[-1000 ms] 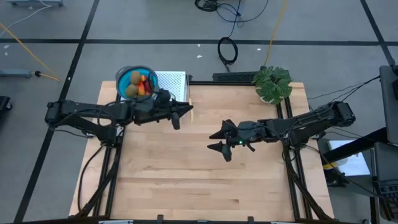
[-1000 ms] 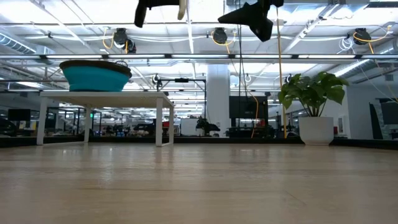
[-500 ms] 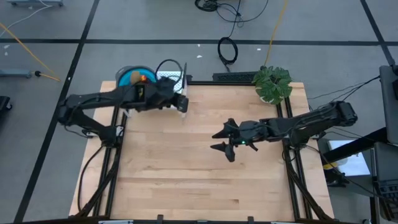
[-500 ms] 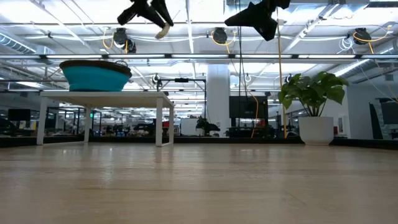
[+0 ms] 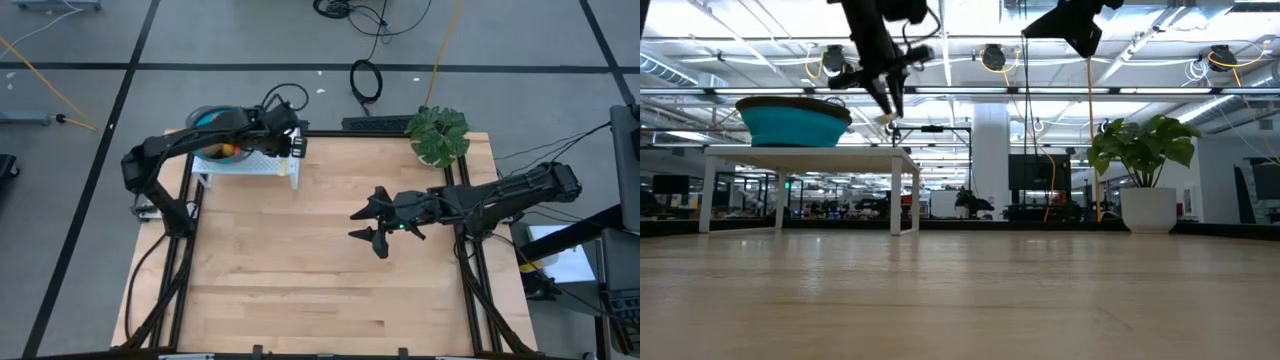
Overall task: Pick & Place Fruit
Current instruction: Put the butter knife into the right side of the blue strainer bowl on the shelf
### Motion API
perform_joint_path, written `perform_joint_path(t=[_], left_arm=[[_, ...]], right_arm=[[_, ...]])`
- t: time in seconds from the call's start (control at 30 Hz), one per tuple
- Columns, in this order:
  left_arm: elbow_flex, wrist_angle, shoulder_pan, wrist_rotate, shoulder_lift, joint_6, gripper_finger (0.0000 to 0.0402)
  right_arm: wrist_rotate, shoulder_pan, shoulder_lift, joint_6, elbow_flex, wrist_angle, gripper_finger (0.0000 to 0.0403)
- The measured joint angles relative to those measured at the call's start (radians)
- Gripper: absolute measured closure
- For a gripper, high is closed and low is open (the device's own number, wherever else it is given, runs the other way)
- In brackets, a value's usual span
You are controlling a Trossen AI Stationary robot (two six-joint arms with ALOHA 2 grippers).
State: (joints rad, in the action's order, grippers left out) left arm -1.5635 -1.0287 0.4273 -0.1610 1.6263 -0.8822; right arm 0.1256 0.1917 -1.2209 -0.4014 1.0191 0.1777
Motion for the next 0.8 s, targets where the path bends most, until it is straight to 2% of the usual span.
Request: perform_joint_path(t=[0.6, 0.8], left_arm=[[0.000, -0.032, 0.151, 0.108, 0.070, -0.011, 0.0360], [0.000, -0.047, 0.181, 0.113, 0.070, -0.011, 0.0353]], right_arm=[[-0.001, 0.000, 0.037, 0.051, 0.000, 0.046, 0.0189], [-0.001, 0.000, 0.037, 0.051, 0.000, 0.048, 0.0188]])
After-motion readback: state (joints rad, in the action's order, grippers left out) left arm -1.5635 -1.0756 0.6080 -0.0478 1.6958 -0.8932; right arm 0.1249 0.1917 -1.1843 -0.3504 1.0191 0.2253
